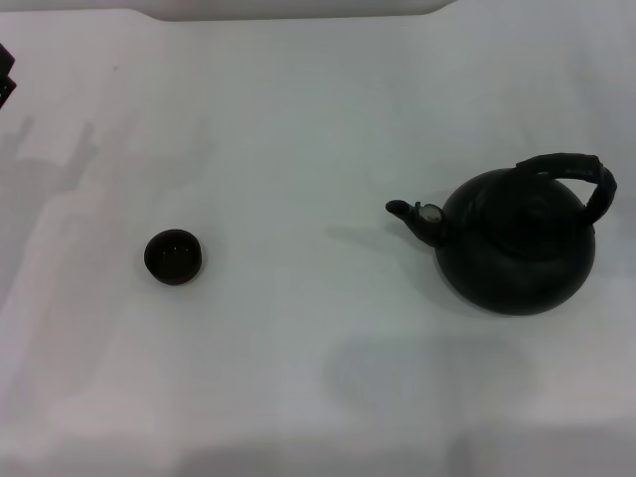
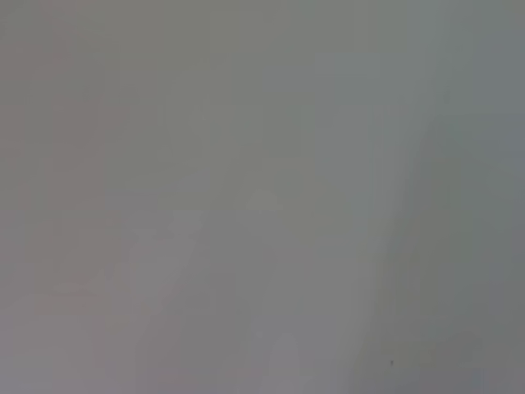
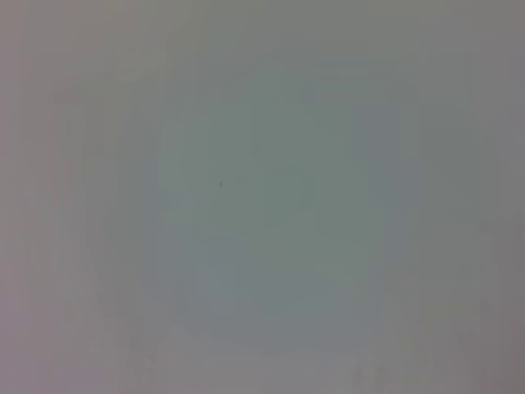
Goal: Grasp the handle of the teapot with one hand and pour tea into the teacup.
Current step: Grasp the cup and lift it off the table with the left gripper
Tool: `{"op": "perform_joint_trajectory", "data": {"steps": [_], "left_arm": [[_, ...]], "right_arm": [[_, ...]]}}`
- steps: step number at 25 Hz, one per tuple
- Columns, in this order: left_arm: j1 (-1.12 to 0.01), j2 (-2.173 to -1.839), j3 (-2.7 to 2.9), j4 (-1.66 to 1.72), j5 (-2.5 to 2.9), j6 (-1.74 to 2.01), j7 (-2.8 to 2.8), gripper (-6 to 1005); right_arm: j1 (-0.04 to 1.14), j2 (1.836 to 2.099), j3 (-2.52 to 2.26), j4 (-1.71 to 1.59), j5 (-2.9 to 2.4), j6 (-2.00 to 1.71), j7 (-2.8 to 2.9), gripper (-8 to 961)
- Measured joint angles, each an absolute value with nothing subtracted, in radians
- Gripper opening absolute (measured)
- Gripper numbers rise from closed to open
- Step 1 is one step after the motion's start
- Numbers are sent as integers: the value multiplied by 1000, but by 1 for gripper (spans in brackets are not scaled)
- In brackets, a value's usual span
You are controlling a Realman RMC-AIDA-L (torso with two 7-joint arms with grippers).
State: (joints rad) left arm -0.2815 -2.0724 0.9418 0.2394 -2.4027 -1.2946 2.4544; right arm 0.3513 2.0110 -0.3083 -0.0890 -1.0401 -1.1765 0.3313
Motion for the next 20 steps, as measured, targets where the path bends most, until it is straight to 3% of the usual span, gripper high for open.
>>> {"op": "perform_joint_trajectory", "data": {"steps": [8,20], "left_arm": [[-281,-2070,943,284,-2368,-1284,2340,848],[-220,-2071,993,735,-1974,-978,1719,846]], "right_arm": [[351,2011,-309,-89,-1040,-1175,331,836],[351,2011,-310,-90,-1040,-1165,331,835]]}}
